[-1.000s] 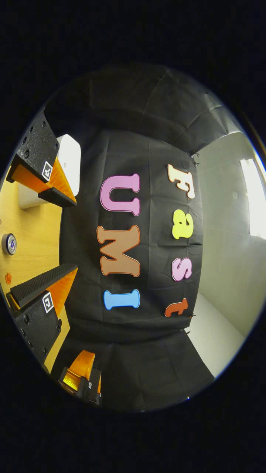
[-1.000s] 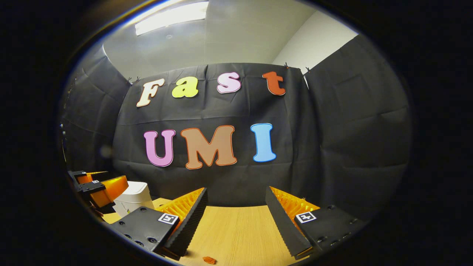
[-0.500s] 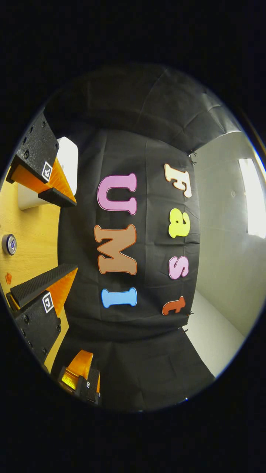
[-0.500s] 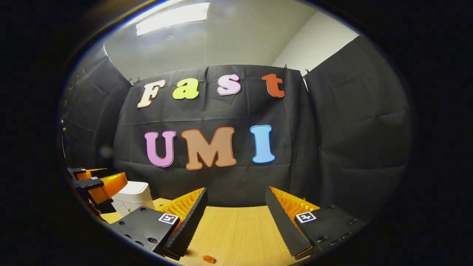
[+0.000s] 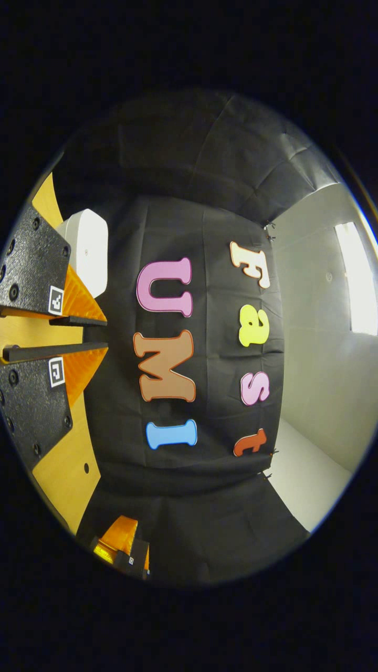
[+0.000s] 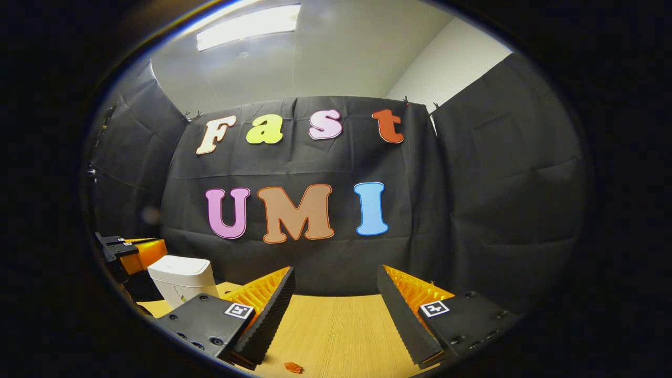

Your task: Press the lid of the desktop garbage bin to open it, pick up the crumpled paper on the desktop and throw it into the bin, then pick up the pop can on the desktop and drop it into the bin, and finally close the garbage bin lid.

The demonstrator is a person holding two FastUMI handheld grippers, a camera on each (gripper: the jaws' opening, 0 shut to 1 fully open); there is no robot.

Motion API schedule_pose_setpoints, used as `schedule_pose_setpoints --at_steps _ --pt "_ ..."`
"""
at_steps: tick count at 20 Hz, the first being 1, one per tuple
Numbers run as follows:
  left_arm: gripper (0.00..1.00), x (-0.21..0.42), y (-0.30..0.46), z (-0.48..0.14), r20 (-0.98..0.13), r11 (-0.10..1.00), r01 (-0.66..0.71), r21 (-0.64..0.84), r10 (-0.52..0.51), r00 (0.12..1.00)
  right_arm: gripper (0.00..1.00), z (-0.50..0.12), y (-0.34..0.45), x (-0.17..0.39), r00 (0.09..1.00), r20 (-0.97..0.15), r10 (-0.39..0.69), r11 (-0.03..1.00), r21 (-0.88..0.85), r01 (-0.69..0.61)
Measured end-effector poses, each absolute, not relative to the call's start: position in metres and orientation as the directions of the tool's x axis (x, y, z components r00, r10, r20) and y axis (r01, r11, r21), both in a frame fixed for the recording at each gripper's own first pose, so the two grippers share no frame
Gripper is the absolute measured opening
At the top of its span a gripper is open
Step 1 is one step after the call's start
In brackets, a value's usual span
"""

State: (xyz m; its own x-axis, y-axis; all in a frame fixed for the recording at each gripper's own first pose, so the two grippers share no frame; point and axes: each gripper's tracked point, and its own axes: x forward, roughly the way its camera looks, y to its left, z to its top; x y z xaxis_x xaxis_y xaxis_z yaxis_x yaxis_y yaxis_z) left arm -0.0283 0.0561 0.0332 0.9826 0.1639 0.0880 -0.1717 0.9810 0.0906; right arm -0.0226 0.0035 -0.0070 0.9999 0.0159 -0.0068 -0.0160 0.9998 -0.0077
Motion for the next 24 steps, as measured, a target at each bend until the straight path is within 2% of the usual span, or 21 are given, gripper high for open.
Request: schedule_pose_setpoints --at_steps 2,5,12,19,24 --pt "0.05 -0.028 0.068 0.035 0.095 0.973 -0.209 0.1 0.199 0.975 0.99 -0.007 0.005 -0.023 1.0 -0.005 0.014 1.0 -0.01 -0.014" --pt "0.0 -0.021 0.075 0.027 0.061 0.977 -0.186 0.103 0.181 0.982 0.98 -0.007 0.008 -0.023 1.0 -0.006 0.013 1.0 -0.011 -0.013" --pt "0.0 0.005 0.163 0.006 0.034 0.934 -0.323 0.156 0.321 0.946 0.99 -0.012 0.013 -0.031 1.0 -0.019 -0.011 0.999 -0.03 0.01" --pt "0.0 0.044 0.229 -0.043 -0.082 0.918 -0.361 0.164 0.377 0.923 0.99 -0.027 0.019 -0.033 0.997 -0.06 -0.038 0.999 -0.042 0.035" --pt "0.0 0.058 0.243 -0.071 -0.142 0.922 -0.365 0.125 0.381 0.914 0.98 -0.031 0.026 -0.029 0.997 -0.076 -0.035 0.997 -0.067 0.03"
